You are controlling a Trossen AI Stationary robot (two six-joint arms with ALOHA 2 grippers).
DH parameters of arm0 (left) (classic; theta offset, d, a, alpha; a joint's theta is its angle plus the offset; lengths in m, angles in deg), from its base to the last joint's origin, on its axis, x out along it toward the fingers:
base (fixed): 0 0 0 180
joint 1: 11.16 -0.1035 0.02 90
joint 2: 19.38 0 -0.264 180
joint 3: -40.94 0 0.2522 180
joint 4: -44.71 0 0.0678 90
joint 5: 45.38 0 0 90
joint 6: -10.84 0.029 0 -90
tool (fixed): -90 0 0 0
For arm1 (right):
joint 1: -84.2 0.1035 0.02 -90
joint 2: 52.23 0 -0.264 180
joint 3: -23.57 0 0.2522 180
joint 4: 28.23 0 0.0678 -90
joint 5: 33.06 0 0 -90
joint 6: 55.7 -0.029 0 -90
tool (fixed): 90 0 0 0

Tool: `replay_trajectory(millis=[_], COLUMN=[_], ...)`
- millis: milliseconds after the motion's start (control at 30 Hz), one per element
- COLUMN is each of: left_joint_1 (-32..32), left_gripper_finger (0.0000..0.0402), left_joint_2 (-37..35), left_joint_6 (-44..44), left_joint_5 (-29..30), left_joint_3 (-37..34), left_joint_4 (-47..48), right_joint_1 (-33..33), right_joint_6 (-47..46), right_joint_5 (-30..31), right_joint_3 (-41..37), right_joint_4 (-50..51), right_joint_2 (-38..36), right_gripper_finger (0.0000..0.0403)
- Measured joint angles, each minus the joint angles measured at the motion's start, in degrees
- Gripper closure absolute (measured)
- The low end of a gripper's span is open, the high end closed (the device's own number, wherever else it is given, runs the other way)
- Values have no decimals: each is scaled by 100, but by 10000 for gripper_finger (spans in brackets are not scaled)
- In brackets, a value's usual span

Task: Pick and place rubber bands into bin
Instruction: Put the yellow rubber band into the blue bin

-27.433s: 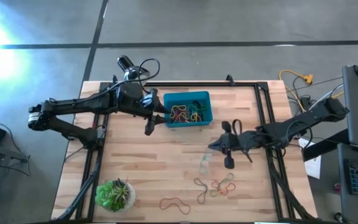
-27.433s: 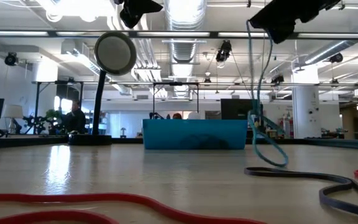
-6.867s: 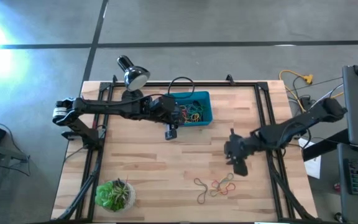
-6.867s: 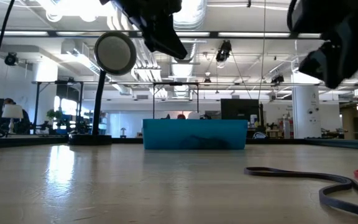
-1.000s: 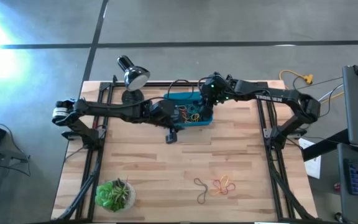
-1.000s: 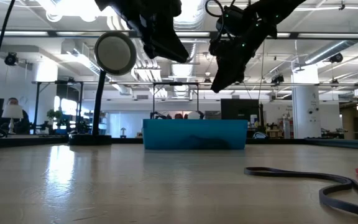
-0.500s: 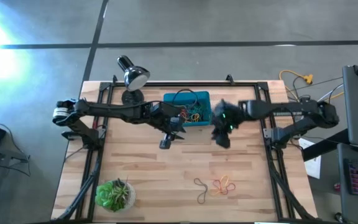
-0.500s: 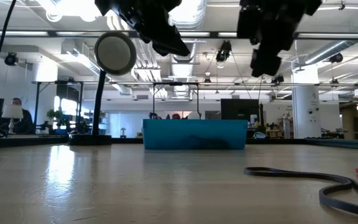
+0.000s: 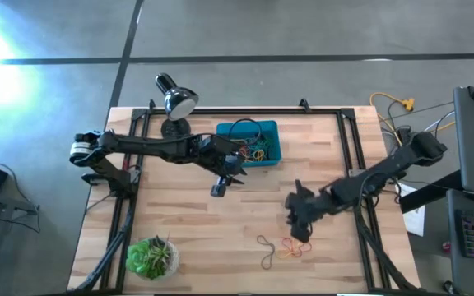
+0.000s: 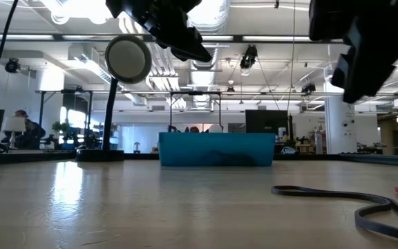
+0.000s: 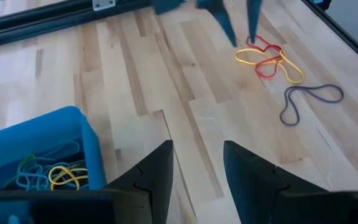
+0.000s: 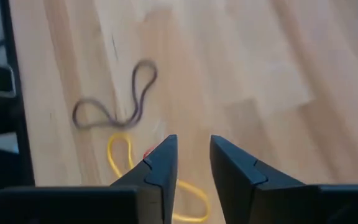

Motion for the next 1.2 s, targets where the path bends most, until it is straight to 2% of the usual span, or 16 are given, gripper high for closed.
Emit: replay_trajectory(millis=[300,433,600,800,967,1200], left_joint_1=[0,0,0,0,0,-2], left_gripper_finger=[276,276,276,276,276,276], left_joint_2=[0,0,2,2,2,2], left_joint_6=[-7,-11,-28,-32,-44,-44], left_joint_5=[2,10,20,22,37,114], left_joint_3=[-9,-28,-87,-138,-231,-264], left_joint_4=[-43,-61,-198,-237,-406,-692], right_joint_1=[845,967,980,977,768,-139], right_joint_6=[-244,-245,-324,-241,-61,881], right_joint_5=[-48,-43,-50,-19,278,571], right_joint_3=[96,188,294,344,331,308], right_joint_4=[-130,18,670,1144,1452,1468], right_joint_2=[1014,1397,1752,1848,1813,1798], right_gripper_finger=[323,318,307,292,286,296])
